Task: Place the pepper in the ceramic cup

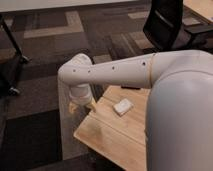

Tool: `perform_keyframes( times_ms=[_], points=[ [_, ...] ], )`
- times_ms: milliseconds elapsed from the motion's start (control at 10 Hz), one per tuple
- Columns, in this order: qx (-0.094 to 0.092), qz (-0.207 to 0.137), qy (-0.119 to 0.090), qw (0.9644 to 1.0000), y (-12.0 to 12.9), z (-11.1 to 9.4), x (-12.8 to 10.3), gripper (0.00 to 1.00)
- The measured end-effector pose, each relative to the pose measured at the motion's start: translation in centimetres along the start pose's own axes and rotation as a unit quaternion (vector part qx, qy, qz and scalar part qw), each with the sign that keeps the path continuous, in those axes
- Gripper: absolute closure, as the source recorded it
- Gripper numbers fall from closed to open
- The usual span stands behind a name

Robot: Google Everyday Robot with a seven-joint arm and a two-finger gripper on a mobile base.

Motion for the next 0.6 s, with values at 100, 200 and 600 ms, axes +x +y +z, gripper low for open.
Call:
perform_keyframes(
  times_ms=[100, 200, 600],
  points=[
    [0.000, 0.000, 0.000, 1.0000, 0.0, 0.0, 0.0, 0.35],
    [0.002, -0.003, 0.001, 1.0000, -0.1, 0.0, 0.1, 0.35],
    [0.011, -0.056, 0.019, 0.9982, -3.8, -0.1, 1.1, 0.35]
  ],
)
